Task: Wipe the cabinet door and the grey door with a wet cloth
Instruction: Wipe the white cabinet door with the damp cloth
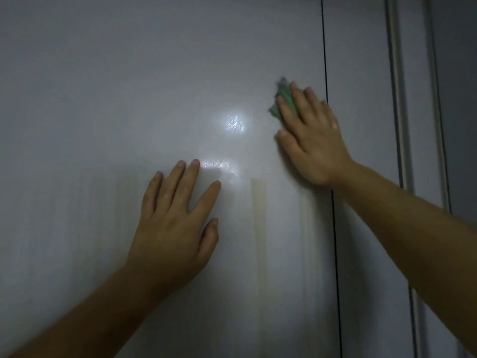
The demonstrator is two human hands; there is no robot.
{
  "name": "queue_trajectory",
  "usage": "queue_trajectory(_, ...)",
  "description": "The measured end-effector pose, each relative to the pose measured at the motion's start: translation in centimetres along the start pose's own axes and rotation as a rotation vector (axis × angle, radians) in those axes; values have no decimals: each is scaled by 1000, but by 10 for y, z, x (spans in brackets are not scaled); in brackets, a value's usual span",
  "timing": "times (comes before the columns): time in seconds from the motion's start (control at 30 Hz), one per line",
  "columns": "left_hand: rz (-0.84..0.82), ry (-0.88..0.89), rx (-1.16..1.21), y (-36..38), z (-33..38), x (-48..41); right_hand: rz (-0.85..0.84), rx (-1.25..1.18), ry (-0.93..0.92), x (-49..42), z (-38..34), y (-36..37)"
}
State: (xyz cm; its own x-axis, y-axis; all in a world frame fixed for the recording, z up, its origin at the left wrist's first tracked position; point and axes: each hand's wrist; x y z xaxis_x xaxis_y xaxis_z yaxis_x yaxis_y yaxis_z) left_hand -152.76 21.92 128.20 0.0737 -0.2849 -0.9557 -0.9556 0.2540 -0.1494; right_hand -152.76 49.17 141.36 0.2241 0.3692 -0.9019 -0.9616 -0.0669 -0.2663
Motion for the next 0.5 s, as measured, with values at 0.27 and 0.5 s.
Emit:
queue_trajectory(0.27, -25, 119, 30, 11, 44, -17, -46, 21, -223, 64, -17, 17)
queue_trajectory(0.5, -52, 139, -12, 17, 68, -26, 25, -78, 155, 34, 51, -1)
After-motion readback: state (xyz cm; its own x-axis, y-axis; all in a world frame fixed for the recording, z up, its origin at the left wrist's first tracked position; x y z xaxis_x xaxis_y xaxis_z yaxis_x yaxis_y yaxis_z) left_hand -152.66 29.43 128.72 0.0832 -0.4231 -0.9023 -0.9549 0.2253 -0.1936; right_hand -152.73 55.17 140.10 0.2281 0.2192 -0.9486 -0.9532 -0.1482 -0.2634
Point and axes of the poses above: each hand's wrist, its own x-axis away from the middle knuckle, its own y-axis out of the palm, z = x × y, and after that the axes turned 5 degrees about -y, right-handed
